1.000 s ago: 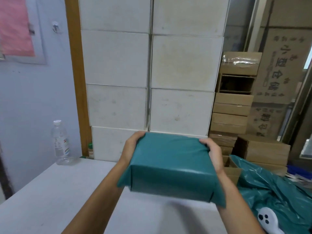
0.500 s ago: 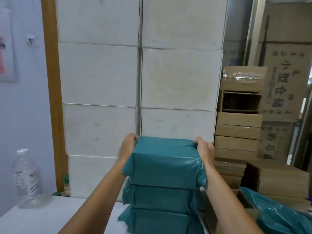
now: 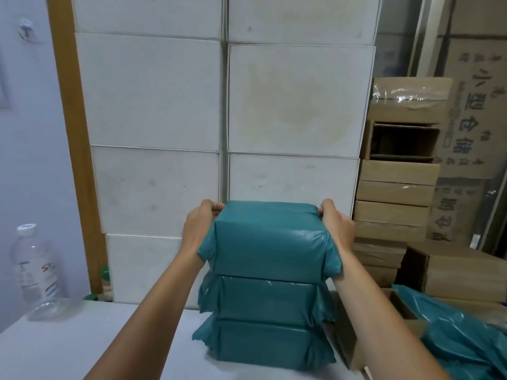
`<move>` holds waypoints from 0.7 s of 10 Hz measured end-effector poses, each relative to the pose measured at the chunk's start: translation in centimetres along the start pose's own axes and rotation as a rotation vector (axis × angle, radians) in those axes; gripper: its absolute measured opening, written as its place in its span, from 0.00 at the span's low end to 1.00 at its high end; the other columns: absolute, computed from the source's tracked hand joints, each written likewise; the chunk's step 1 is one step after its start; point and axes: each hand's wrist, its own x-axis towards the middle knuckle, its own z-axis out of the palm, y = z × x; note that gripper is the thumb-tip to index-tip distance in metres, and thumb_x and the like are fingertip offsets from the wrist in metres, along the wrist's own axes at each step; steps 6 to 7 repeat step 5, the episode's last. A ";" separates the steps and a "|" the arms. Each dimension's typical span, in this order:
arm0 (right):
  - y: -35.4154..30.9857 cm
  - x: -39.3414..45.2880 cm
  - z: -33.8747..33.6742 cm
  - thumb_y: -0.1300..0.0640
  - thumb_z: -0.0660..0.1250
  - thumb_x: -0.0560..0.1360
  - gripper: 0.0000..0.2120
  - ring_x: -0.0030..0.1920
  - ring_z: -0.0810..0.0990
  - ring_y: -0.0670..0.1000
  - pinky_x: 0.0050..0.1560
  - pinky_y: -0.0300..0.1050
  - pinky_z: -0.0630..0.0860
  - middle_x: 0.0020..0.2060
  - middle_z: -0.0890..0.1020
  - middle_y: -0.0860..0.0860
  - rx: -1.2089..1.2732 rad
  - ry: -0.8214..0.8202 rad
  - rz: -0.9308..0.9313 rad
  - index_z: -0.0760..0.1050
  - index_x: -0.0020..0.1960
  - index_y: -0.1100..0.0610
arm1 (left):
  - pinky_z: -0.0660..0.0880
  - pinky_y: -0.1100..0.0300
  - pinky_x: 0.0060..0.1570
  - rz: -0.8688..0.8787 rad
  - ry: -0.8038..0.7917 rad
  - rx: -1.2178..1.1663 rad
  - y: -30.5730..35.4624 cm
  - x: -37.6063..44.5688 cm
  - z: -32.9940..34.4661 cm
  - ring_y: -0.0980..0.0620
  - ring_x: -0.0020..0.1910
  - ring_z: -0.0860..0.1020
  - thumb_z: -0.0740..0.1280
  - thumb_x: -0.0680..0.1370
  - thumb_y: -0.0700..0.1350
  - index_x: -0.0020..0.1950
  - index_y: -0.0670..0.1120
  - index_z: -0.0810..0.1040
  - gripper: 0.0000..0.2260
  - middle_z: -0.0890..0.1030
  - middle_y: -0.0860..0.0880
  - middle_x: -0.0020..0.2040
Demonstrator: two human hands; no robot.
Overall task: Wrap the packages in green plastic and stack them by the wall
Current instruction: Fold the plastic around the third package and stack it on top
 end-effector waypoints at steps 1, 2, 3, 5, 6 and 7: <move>0.2 -0.3 -0.7 0.44 0.63 0.71 0.16 0.40 0.79 0.54 0.47 0.57 0.77 0.40 0.87 0.53 -0.022 -0.055 0.056 0.82 0.37 0.55 | 0.77 0.51 0.53 -0.074 -0.115 -0.092 -0.5 -0.7 -0.8 0.47 0.54 0.83 0.57 0.83 0.51 0.57 0.48 0.86 0.18 0.88 0.48 0.54; -0.1 -1.0 -1.6 0.45 0.62 0.76 0.16 0.41 0.81 0.53 0.44 0.51 0.75 0.41 0.87 0.52 -0.007 -0.142 0.065 0.84 0.44 0.54 | 0.76 0.53 0.52 -0.105 -0.194 -0.143 -0.5 -1.5 -1.2 0.50 0.52 0.83 0.57 0.83 0.52 0.58 0.50 0.87 0.18 0.90 0.52 0.50; -0.5 -1.3 -2.9 0.46 0.60 0.81 0.17 0.45 0.84 0.52 0.46 0.48 0.77 0.45 0.88 0.50 0.028 -0.287 0.071 0.84 0.50 0.54 | 0.76 0.53 0.52 -0.116 -0.271 -0.149 0.1 -2.4 -1.8 0.48 0.55 0.83 0.54 0.84 0.54 0.61 0.51 0.85 0.21 0.89 0.50 0.55; -1.3 -2.6 -5.0 0.43 0.55 0.84 0.17 0.52 0.80 0.45 0.52 0.47 0.73 0.53 0.83 0.45 -0.130 -0.373 0.039 0.78 0.62 0.49 | 0.65 0.46 0.76 -0.102 -0.302 -0.148 0.9 -3.1 -3.8 0.49 0.74 0.73 0.49 0.86 0.61 0.79 0.51 0.72 0.26 0.77 0.53 0.73; -1.3 -2.6 -5.0 0.43 0.55 0.84 0.17 0.52 0.80 0.45 0.52 0.47 0.73 0.53 0.83 0.45 -0.130 -0.373 0.039 0.78 0.62 0.49 | 0.65 0.46 0.76 -0.102 -0.302 -0.148 0.9 -3.1 -3.8 0.49 0.74 0.73 0.49 0.86 0.61 0.79 0.51 0.72 0.26 0.77 0.53 0.73; -1.3 -2.6 -5.0 0.43 0.55 0.84 0.17 0.52 0.80 0.45 0.52 0.47 0.73 0.53 0.83 0.45 -0.130 -0.373 0.039 0.78 0.62 0.49 | 0.65 0.46 0.76 -0.102 -0.302 -0.148 0.9 -3.1 -3.8 0.49 0.74 0.73 0.49 0.86 0.61 0.79 0.51 0.72 0.26 0.77 0.53 0.73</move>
